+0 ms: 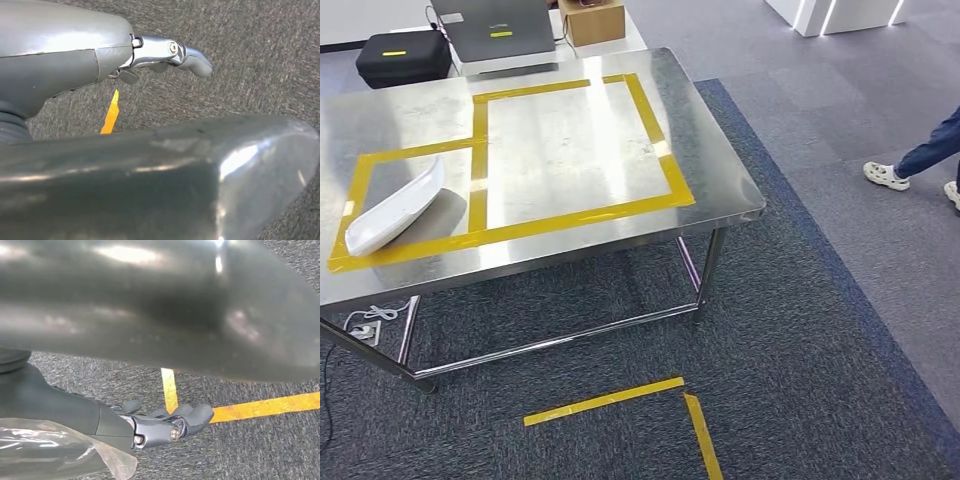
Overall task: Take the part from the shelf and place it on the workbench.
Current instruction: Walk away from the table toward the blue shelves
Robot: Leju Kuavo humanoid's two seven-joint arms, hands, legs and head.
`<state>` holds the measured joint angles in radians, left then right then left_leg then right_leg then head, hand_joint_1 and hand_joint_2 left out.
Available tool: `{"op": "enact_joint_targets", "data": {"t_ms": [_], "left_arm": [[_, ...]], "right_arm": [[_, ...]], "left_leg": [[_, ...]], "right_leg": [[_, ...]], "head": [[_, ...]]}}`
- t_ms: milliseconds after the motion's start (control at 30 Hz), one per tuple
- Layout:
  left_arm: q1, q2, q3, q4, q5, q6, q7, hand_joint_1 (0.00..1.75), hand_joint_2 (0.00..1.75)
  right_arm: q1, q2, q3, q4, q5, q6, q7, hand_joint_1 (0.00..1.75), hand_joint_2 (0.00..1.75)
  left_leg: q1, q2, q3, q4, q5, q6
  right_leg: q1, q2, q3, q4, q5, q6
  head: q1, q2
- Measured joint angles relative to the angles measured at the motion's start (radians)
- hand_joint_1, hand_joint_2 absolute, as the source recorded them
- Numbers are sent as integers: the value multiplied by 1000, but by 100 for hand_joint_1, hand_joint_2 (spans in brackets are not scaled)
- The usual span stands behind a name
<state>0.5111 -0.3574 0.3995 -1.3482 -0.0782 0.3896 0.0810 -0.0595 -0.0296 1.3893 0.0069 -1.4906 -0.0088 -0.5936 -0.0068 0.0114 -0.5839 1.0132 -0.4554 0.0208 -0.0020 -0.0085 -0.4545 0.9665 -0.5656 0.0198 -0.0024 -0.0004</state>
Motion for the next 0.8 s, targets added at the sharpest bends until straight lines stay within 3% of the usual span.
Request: {"op": "enact_joint_targets", "data": {"t_ms": [467, 500, 600, 633, 667, 800], "left_arm": [[-3, 0, 3, 4, 30, 21, 8, 0, 0], [-3, 0, 3, 4, 29, 18, 6, 0, 0], [-4, 0, 6, 4, 26, 8, 1, 0, 131], [-5, 0, 7, 4, 22, 2, 0, 0, 175], [-5, 0, 8, 4, 12, -8, -1, 0, 175], [-11, 0, 22, 11, -31, -41, -12, 0, 0]], "right_arm": [[0, -1, -1, 0, 0, 7, 2, 0, 0], [0, -1, -1, 0, 0, 8, 1, 0, 44], [0, -1, 0, 0, 0, 16, -4, 0, 175], [0, -1, 0, 0, 0, 17, -3, 0, 175], [0, -1, 0, 0, 0, 18, 1, 0, 175], [0, -1, 0, 0, 0, 16, 10, 0, 0]], "left_leg": [[0, 0, 0, 0, 0, 0], [0, 0, 0, 0, 0, 0], [0, 0, 0, 0, 0, 0], [0, 0, 0, 0, 0, 0], [0, 0, 0, 0, 0, 0], [0, 0, 0, 0, 0, 0]], "right_leg": [[0, 0, 0, 0, 0, 0], [0, 0, 0, 0, 0, 0], [0, 0, 0, 0, 0, 0], [0, 0, 0, 0, 0, 0], [0, 0, 0, 0, 0, 0], [0, 0, 0, 0, 0, 0]], "head": [[0, 0], [0, 0], [0, 0], [0, 0], [0, 0], [0, 0]]}}
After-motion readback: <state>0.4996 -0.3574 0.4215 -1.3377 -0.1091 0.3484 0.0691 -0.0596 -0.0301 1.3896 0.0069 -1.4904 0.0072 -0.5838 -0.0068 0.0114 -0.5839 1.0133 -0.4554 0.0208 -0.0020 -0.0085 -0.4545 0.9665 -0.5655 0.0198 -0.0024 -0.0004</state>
